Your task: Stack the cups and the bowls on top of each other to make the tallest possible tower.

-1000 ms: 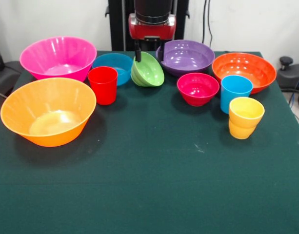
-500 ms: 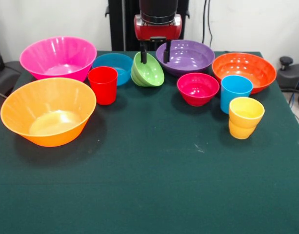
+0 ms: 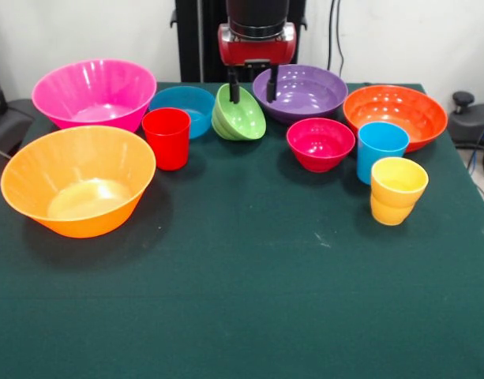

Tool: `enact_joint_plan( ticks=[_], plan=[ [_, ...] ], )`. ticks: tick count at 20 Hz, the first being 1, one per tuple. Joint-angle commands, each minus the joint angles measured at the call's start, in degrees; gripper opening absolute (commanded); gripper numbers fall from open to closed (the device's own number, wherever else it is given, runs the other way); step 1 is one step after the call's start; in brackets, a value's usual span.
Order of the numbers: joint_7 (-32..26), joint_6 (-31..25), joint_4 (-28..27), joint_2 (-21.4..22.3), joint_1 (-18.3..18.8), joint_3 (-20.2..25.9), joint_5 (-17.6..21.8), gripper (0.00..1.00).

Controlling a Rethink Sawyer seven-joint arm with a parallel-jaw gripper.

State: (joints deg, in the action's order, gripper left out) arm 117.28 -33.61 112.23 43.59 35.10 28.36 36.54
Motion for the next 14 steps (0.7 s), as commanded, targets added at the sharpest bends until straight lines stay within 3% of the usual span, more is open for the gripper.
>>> enact_joint_plan(
  ticks=[1, 14],
  plan=[
    [-9.7, -5.2, -1.9, -1.8, -0.5, 2.1, 2.8, 1.0],
    [-6.5, -2.2, -0.8, -1.3, -0.5, 1.0, 3.1, 1.0]
  ],
)
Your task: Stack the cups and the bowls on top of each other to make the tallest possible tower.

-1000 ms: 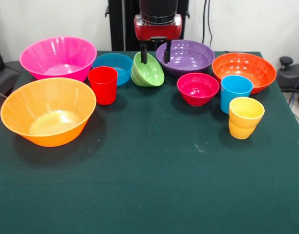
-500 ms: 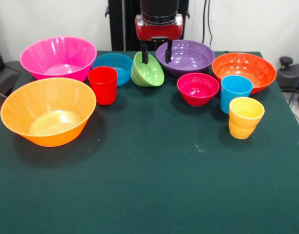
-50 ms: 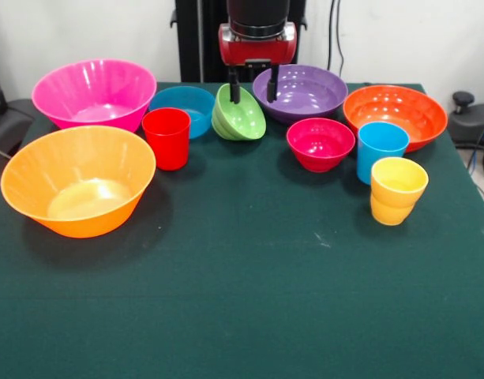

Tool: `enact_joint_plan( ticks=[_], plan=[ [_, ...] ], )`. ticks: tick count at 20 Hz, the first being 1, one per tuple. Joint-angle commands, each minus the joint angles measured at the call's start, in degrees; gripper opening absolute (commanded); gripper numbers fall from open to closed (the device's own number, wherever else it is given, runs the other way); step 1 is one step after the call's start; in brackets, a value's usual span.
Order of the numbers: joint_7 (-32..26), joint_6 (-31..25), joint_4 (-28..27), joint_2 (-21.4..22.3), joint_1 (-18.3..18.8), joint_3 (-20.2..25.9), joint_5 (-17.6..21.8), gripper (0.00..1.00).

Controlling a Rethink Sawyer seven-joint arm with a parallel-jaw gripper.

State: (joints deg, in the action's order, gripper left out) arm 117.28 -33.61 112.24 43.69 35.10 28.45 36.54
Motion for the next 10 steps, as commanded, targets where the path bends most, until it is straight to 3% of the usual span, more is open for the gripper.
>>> enact_joint_plan(
  ticks=[1, 10],
  plan=[
    [-6.5, -2.1, -0.7, -1.4, -0.6, 0.9, 3.1, 1.0],
    [-5.9, -1.6, -1.2, -1.2, -0.8, 0.5, 3.5, 1.0]
  ],
)
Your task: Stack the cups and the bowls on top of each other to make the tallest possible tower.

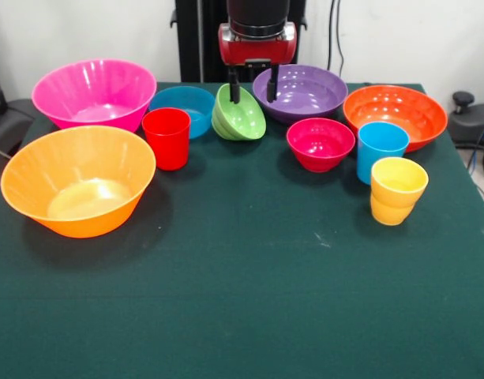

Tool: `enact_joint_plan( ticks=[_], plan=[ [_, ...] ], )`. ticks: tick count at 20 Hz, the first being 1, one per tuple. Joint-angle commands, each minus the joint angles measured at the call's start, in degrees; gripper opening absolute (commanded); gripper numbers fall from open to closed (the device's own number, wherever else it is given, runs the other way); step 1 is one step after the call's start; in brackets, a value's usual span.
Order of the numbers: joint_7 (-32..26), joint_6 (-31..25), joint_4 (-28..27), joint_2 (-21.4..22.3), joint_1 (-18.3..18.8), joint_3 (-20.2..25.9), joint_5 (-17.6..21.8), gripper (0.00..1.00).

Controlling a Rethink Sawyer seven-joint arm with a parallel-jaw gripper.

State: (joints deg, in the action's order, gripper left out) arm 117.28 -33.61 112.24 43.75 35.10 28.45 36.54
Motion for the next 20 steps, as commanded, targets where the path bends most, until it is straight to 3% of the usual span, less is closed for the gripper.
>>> enact_joint_plan(
  ticks=[1, 20],
  plan=[
    [-5.8, -1.5, -1.3, -1.2, -0.8, 0.4, 3.5, 1.0],
    [-5.1, -1.5, -2.4, -1.2, -1.2, -0.1, 3.6, 1.0]
  ],
)
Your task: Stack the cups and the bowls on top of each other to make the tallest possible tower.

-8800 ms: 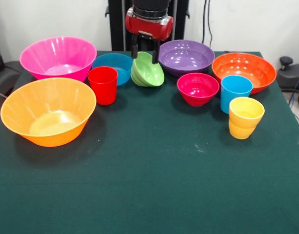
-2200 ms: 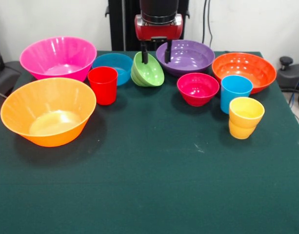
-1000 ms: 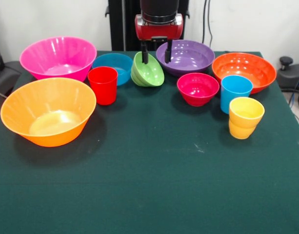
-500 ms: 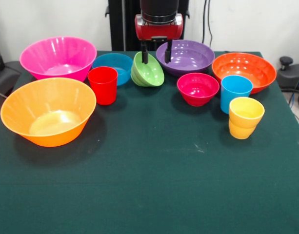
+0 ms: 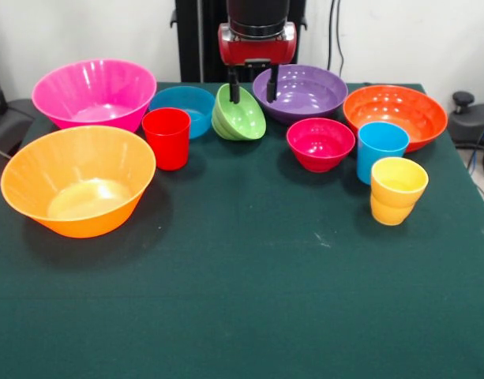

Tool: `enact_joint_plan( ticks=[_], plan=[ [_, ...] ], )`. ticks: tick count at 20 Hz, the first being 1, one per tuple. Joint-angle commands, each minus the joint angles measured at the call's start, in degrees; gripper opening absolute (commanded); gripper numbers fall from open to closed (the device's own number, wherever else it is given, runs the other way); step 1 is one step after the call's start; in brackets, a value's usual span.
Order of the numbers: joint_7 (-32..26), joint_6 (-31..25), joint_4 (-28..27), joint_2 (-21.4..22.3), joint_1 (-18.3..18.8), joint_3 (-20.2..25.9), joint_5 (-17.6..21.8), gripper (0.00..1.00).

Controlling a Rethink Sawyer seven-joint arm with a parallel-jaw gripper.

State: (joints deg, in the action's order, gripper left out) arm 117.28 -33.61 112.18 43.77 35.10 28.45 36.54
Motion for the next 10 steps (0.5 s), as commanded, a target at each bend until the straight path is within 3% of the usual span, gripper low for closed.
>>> enact_joint_plan(
  ticks=[1, 10],
  plan=[
    [-5.1, -1.6, -2.6, -1.3, -1.2, 0.0, 3.6, 1.0],
    [-4.8, -0.9, -1.7, -1.1, -0.5, 0.1, 3.2, 1.0]
  ],
)
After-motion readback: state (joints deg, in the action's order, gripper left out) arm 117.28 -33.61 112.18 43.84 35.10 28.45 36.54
